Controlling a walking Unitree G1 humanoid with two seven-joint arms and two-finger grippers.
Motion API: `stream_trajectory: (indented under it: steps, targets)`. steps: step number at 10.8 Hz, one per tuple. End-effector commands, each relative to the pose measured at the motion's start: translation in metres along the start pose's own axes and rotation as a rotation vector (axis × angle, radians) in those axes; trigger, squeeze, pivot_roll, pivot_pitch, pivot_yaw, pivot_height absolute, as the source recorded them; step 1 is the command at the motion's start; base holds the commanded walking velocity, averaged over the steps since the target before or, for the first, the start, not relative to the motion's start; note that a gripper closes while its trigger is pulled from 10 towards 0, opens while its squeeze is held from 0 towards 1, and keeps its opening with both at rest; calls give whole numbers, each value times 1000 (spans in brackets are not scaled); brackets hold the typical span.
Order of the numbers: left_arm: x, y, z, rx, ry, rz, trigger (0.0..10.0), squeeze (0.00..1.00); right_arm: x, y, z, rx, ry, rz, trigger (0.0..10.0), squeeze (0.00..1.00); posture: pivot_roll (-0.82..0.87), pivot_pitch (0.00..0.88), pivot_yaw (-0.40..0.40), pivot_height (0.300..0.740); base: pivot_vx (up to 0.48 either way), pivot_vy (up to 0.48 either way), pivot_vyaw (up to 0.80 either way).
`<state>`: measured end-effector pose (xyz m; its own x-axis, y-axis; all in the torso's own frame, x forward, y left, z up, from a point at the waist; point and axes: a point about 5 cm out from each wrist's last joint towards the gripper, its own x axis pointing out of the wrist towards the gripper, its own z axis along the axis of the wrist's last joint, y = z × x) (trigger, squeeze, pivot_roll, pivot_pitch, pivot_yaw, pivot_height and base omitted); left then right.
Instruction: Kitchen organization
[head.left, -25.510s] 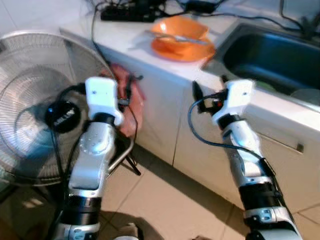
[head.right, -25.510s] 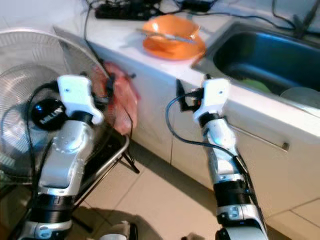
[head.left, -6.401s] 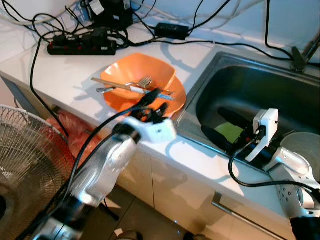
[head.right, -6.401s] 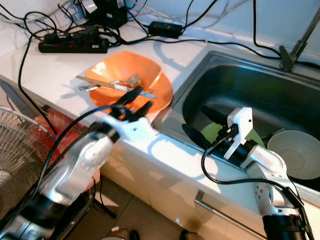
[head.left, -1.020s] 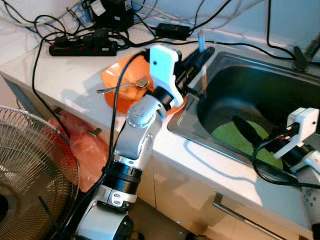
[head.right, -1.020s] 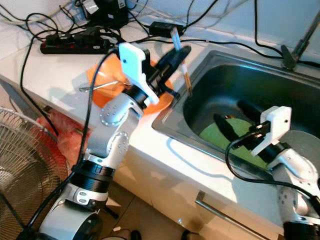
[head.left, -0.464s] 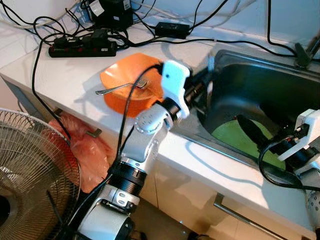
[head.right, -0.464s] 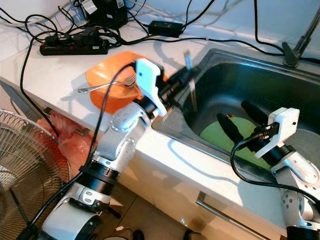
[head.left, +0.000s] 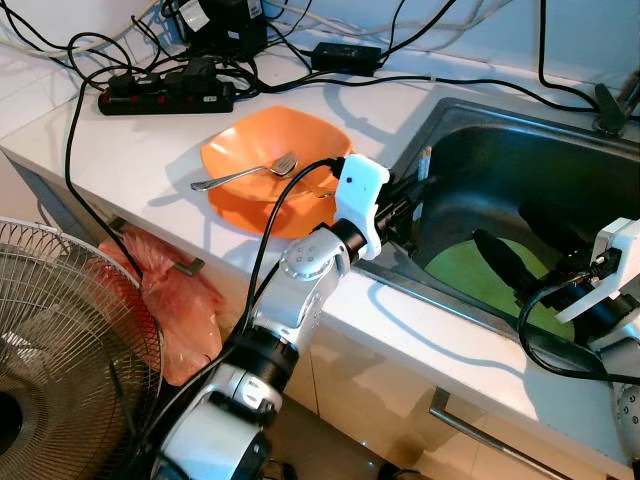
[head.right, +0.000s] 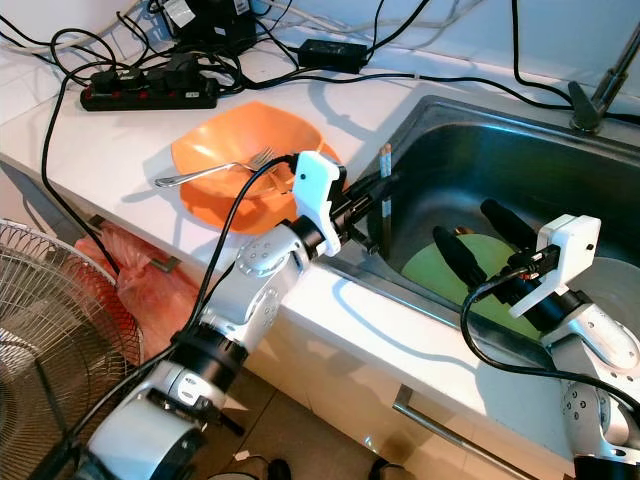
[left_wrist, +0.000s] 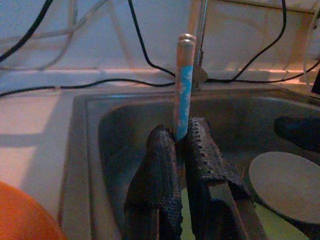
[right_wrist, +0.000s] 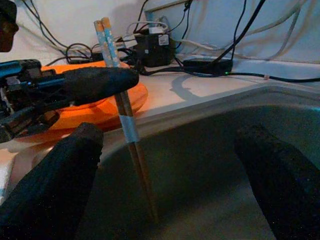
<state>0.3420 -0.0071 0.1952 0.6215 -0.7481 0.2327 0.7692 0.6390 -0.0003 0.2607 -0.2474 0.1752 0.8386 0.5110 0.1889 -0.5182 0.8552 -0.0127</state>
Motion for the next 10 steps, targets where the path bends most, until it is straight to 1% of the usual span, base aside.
stream_trajectory:
  steps: [1, 2, 4, 5, 6, 10]
  targets:
    - [30, -38, 19, -44, -87, -93, 10000, 0, -2, 2, 5, 1, -18, 8, 10000, 0, -55, 125, 86, 740, 0, 0, 0]
    - [33, -38, 16, -57, -76, -92, 10000, 0, -2, 3, 5, 6, -25, 11, 10000, 0, -59, 123, 89, 740, 0, 0, 0]
    - [35, -40, 13, -52, -65, -94, 10000, 0, -1, 8, 6, 27, -50, 28, 10000, 0, -69, 117, 95, 740, 0, 0, 0]
    - [36, -42, 11, -59, -61, -96, 10000, 698, -1, 10, 5, 31, -53, 33, 10000, 0, -74, 114, 96, 740, 0, 0, 0]
    - [37, -43, 10, -63, -60, -96, 10000, 1000, -1, 11, 5, 33, -53, 34, 10000, 0, -80, 111, 98, 740, 0, 0, 0]
    - [39, -48, 12, -45, -75, -124, 10000, 1000, 0, 13, 4, 39, -52, 44, 10000, 0, -77, 109, 98, 740, 0, 0, 0]
